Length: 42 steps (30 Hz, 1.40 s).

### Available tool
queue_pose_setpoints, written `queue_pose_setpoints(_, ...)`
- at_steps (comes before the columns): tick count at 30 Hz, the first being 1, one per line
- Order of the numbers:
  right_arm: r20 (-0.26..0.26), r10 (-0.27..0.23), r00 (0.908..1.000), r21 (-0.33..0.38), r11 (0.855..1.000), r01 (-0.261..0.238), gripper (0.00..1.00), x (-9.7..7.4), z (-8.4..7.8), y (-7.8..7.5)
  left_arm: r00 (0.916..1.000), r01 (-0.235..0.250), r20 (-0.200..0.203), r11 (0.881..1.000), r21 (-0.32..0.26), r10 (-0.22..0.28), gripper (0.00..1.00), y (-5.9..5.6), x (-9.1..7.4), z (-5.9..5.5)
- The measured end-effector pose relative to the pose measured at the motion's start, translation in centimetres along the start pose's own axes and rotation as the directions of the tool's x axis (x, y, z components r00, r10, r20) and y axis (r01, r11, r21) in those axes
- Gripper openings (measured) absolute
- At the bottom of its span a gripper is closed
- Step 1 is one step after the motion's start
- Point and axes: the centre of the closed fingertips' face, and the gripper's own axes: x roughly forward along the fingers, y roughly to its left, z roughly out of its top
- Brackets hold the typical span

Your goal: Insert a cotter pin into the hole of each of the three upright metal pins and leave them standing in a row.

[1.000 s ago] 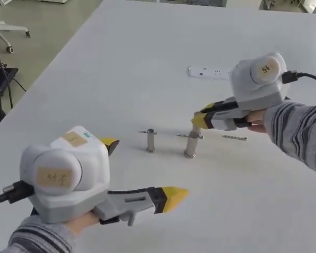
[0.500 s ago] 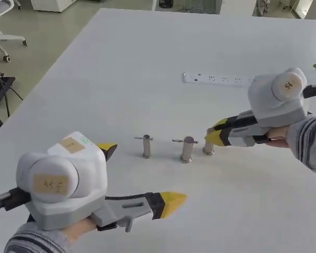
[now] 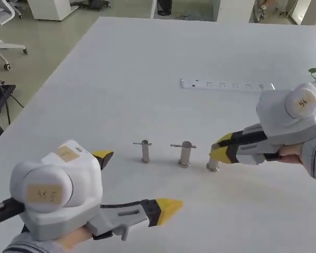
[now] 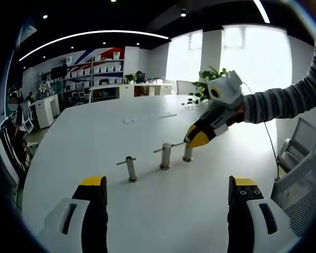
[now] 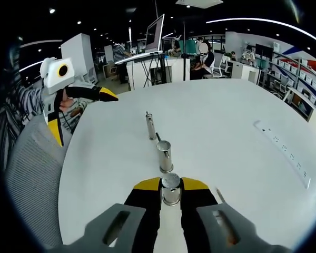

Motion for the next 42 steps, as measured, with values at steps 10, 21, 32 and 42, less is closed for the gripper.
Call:
queue_pose_setpoints(10,0.004,0.033,0.9994,-0.017,0.999,-0.033,0.08,0.4,0.1,2.2,1.0000,0.002,0.009,1.000,0.005,-0.002,0.95,-0.3,-0.1,0.3)
queue_pose_setpoints(21,-0.005,0.041,0.9991,-0.023,0.999,-0.041,0.08,1.4,0.2,3.7,0.9999,-0.006,0.012,1.000,0.002,0.006,0.94,-0.2,-0.5,0.3)
queue_pose_setpoints(32,-0.013,0.042,0.9990,-0.016,0.999,-0.042,0.08,1.8,0.0,4.5,0.9999,-0.004,0.014,1.000,0.000,0.004,0.94,-0.2,-0.7,0.2)
queue_pose_setpoints(42,-0.021,0.028,0.9994,-0.048,0.998,-0.029,0.08,1.8,-0.4,4.5,1.0000,-0.002,0.007,1.000,-0.003,0.002,0.94,-0.3,-0.7,-0.1)
